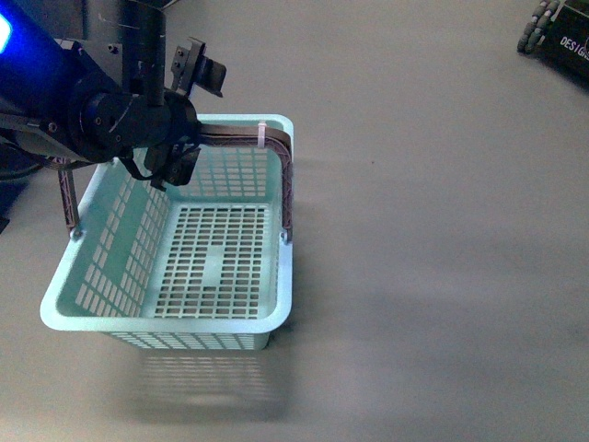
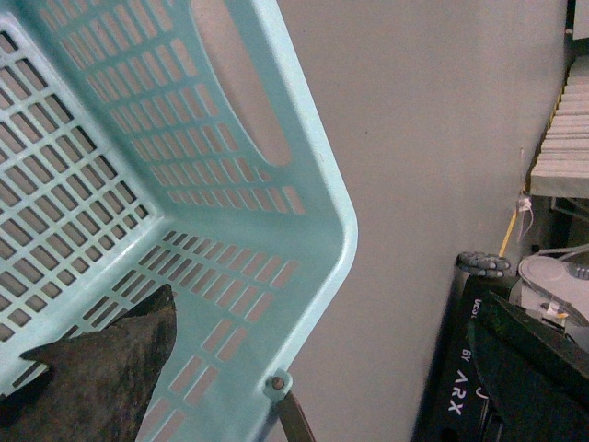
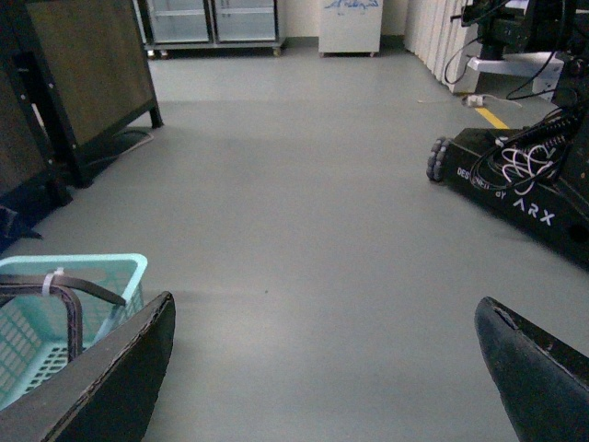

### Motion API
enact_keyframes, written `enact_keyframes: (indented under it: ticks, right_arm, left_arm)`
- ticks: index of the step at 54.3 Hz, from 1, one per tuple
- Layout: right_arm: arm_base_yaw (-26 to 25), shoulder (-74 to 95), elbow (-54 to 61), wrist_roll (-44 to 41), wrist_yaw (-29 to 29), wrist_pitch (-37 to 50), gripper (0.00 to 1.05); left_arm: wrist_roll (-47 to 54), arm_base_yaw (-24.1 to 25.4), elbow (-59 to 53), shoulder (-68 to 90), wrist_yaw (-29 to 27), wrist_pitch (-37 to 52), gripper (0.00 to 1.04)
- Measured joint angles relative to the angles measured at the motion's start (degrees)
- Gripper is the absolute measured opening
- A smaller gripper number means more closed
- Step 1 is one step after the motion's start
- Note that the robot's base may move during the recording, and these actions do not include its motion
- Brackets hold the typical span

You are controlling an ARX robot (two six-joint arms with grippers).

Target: Pick mango and avocado into basket

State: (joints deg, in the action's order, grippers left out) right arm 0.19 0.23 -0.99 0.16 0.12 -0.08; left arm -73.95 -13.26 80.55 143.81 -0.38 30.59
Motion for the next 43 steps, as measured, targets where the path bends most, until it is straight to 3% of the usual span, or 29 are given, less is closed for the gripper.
enact_keyframes:
  ticks: [17, 30, 43]
  right_arm:
    - [0.00, 0.00, 0.00, -0.02, 0.00, 0.00, 0.96]
    - [0.00, 0.00, 0.00, -0.02, 0.00, 0.00, 0.96]
    - [0.00, 0.00, 0.00, -0.02, 0.00, 0.00, 0.96]
  left_arm:
    - [-5.49, -0.11, 0.28, 1.14, -1.25, 2.23, 0.36]
    - [-8.98, -0.04, -8.26, -5.49, -1.27, 1.79, 0.34]
    - [-8.39, -0.04, -19.93, -23.04, -1.25, -1.07, 0.34]
